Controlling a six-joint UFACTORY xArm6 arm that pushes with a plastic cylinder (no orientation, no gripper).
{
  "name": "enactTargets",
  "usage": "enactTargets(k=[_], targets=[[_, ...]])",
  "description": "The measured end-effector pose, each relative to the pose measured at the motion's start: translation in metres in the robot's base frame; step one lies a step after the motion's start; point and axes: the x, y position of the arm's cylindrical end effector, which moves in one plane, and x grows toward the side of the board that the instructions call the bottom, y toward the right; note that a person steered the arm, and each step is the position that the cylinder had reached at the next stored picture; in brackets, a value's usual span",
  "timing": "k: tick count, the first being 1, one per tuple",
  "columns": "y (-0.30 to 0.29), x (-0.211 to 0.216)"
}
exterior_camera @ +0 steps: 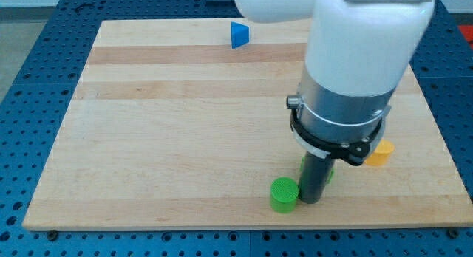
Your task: Slide the green star towards the center
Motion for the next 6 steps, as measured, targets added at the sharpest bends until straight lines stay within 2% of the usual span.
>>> enactTargets(k=[2, 4, 6], targets=[[0.017, 0.008], [0.032, -0.028], [0.013, -0.097]])
